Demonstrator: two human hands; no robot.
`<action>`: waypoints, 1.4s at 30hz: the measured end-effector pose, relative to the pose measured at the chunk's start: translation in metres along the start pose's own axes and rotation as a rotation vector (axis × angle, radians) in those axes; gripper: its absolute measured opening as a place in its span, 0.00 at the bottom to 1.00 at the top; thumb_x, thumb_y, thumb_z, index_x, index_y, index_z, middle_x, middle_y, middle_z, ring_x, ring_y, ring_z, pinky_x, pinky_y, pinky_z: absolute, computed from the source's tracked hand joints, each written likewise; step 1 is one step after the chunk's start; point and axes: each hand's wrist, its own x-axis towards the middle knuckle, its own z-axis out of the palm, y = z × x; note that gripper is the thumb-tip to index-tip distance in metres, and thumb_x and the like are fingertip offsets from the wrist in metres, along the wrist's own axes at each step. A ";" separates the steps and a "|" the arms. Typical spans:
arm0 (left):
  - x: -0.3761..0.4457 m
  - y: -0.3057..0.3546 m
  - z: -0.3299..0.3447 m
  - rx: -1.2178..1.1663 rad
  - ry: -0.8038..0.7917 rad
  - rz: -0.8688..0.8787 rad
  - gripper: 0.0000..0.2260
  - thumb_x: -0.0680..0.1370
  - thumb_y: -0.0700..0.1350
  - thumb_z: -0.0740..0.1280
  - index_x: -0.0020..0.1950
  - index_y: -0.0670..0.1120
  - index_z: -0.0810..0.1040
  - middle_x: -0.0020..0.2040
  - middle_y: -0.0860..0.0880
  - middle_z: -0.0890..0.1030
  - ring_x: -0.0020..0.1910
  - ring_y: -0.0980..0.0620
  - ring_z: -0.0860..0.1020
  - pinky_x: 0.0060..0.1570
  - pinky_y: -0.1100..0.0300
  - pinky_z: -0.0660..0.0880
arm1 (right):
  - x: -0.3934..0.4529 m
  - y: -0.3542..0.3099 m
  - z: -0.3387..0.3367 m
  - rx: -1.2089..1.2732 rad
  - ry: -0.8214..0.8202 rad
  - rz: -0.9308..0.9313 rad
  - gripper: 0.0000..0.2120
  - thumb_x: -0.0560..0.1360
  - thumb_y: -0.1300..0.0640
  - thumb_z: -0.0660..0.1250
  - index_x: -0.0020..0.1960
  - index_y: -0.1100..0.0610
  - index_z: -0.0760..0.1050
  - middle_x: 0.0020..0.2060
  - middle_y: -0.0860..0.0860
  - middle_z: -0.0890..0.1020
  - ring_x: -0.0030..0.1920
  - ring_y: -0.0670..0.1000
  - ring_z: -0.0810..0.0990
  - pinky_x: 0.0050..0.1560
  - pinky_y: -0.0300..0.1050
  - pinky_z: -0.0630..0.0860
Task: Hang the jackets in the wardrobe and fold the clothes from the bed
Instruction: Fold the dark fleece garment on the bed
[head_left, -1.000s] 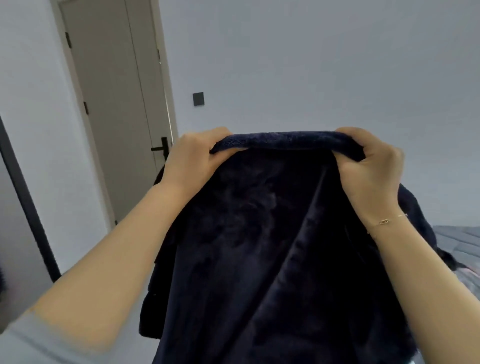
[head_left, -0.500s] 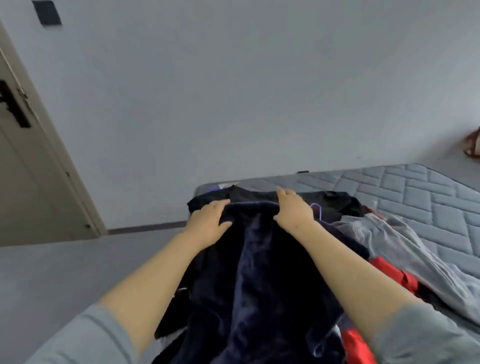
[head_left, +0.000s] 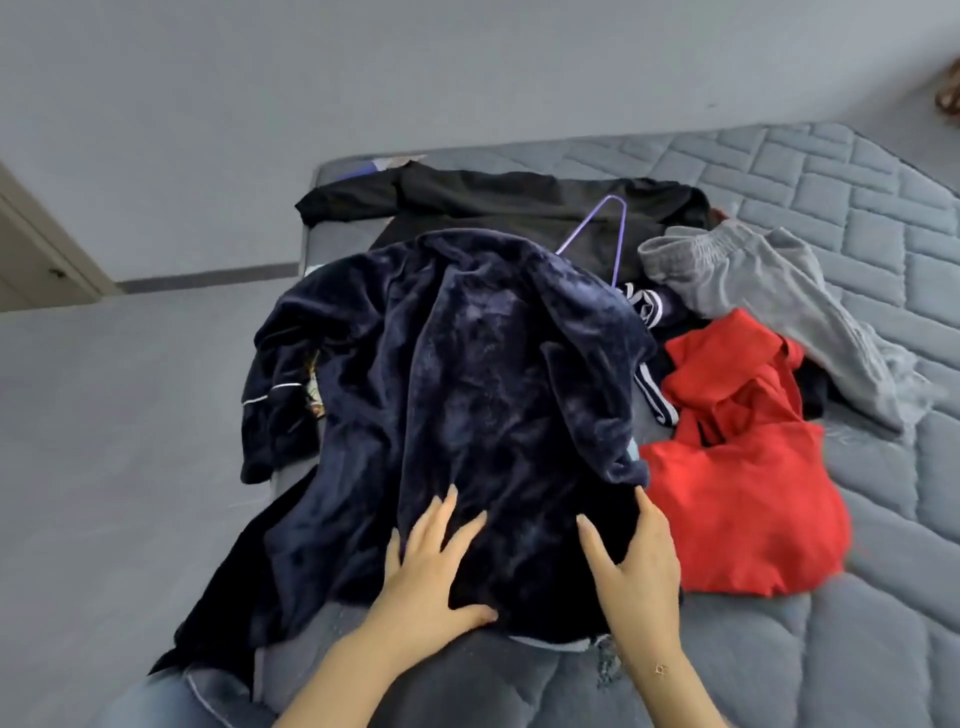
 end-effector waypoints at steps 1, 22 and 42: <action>0.000 0.001 0.006 0.021 0.028 0.007 0.45 0.71 0.65 0.70 0.75 0.69 0.39 0.72 0.63 0.24 0.71 0.61 0.25 0.71 0.43 0.31 | 0.001 0.006 -0.001 0.028 -0.019 0.032 0.37 0.73 0.44 0.70 0.75 0.59 0.63 0.68 0.53 0.70 0.68 0.54 0.70 0.67 0.49 0.67; -0.020 0.073 -0.002 -0.497 -0.161 0.123 0.10 0.81 0.56 0.62 0.60 0.68 0.74 0.66 0.70 0.72 0.64 0.74 0.67 0.69 0.64 0.63 | -0.003 0.046 -0.072 -0.175 0.117 0.001 0.23 0.68 0.60 0.75 0.61 0.56 0.74 0.61 0.56 0.71 0.61 0.60 0.70 0.58 0.55 0.69; 0.058 0.074 -0.023 -0.315 0.202 0.085 0.24 0.77 0.58 0.66 0.72 0.66 0.63 0.77 0.66 0.50 0.75 0.64 0.45 0.75 0.48 0.49 | 0.251 -0.011 -0.037 -0.200 -0.154 0.193 0.34 0.76 0.34 0.60 0.65 0.63 0.75 0.63 0.61 0.76 0.63 0.63 0.74 0.60 0.53 0.72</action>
